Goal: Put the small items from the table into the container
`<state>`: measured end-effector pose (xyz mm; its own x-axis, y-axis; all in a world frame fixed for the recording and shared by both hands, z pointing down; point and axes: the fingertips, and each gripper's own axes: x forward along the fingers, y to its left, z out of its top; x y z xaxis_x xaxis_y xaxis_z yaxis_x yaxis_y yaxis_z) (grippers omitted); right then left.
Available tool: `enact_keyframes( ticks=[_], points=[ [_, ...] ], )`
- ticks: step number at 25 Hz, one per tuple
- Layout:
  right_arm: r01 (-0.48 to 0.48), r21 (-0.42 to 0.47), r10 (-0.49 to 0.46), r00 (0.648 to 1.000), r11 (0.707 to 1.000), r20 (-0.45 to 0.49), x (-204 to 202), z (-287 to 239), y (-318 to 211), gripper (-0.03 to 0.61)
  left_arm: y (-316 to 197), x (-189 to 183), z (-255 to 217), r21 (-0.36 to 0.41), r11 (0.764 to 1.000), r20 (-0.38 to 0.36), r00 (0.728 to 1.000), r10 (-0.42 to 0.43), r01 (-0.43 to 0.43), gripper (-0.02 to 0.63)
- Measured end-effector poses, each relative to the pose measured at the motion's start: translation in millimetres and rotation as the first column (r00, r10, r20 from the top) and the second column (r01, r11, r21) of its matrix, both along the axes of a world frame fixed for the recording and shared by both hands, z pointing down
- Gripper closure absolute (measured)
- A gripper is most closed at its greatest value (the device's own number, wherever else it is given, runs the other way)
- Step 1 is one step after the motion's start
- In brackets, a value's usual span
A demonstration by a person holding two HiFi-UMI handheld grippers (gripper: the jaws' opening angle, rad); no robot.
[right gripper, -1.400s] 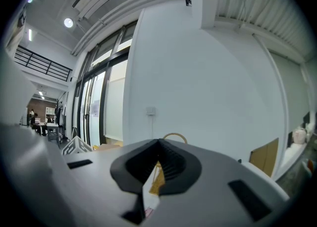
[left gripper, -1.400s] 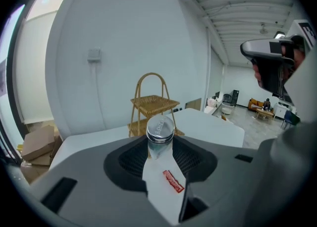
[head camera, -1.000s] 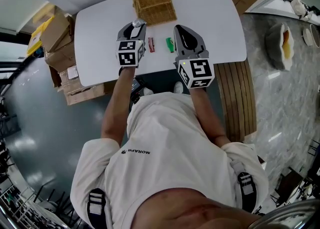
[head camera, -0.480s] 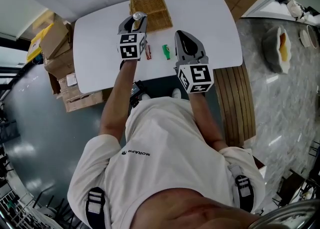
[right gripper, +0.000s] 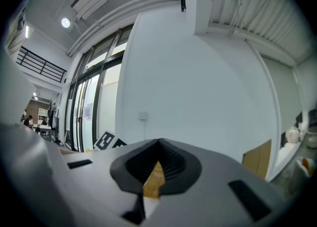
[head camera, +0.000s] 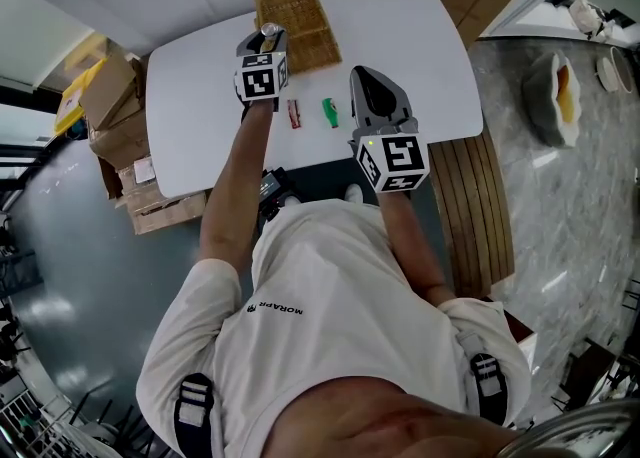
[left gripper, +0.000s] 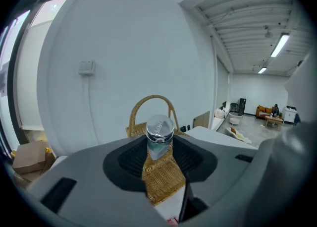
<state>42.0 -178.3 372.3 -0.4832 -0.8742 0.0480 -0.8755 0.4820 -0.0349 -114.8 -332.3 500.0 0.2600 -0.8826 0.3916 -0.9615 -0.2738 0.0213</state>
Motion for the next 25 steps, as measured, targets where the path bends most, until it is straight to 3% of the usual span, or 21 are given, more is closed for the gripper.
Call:
enact_keyframes(
  ticks=[4, 10, 16, 25],
  points=[
    [0.008, -0.003, -0.008, 1.0, 1.0, -0.008, -3, 2, -1, 0.574, -8, -1, 14, -0.031, 1.0, 0.023, 1.0, 0.003, -0.002, 0.454],
    [-0.012, -0.012, 0.012, 1.0, 1.0, -0.003, 4, 3, -4, 0.574, -15, -7, 24, -0.056, 0.998, -0.01, 0.999, -0.035, 0.035, 0.454],
    [-0.007, -0.018, 0.007, 1.0, 1.0, -0.006, 3, 4, -4, 0.574, -22, -4, 32, -0.089, 0.996, -0.013, 1.0, -0.022, 0.021, 0.454],
    [-0.012, -0.016, 0.012, 1.0, 1.0, 0.002, 6, 2, -2, 0.574, -14, 4, 15, -0.045, 0.999, 0.004, 1.0, -0.003, 0.004, 0.407]
  ],
)
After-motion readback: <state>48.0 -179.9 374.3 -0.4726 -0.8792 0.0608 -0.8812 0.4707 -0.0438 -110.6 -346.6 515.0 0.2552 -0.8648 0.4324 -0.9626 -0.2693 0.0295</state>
